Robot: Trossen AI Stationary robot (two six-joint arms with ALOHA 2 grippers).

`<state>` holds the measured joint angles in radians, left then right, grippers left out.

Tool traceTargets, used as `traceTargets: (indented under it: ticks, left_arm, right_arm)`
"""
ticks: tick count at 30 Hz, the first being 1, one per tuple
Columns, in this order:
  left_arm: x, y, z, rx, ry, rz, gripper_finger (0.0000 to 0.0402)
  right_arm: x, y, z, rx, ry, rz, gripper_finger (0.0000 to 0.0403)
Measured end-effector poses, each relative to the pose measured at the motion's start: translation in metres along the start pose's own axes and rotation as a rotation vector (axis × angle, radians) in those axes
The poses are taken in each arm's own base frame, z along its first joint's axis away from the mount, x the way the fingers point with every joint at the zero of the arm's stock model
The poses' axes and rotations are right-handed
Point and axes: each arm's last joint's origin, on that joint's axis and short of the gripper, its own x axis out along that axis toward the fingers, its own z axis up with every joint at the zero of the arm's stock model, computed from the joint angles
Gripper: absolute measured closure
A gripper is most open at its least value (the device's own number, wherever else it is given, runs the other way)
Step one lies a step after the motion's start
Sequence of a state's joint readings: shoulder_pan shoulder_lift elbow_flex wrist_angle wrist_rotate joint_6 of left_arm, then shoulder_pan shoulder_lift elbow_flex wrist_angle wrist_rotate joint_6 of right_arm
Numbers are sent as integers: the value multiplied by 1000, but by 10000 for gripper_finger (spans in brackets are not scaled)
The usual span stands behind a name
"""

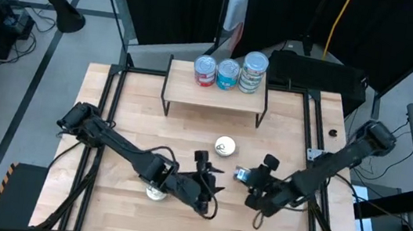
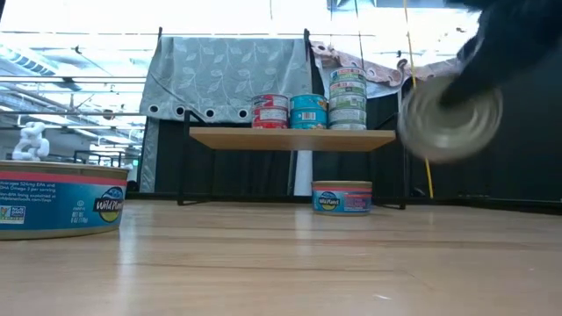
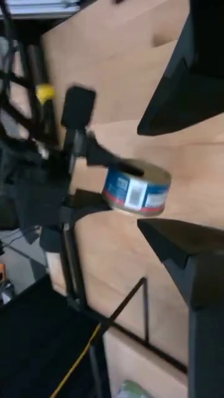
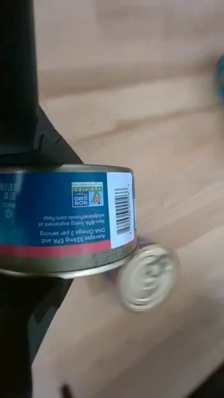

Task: Stack canned seafood by type on shelf
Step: Put the blue pink tuna can on the shelf

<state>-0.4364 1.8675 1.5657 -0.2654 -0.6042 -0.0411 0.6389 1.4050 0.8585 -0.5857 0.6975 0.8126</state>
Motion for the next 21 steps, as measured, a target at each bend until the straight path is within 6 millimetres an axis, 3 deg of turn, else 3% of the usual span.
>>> traceTargets:
  ticks: [7, 11, 21]
  left_arm:
    - [-5, 10, 25, -2, -71, 0, 64]
    - [-1, 20, 28, -47, -92, 85, 11]
    - [18, 25, 19, -124, -78, 7, 9]
  right_arm:
    - [-46, -22, 28, -96, -194, 145, 229]
    - [-64, -31, 41, -136, -318, 187, 229]
    - [-71, -32, 48, -218, -391, 191, 228]
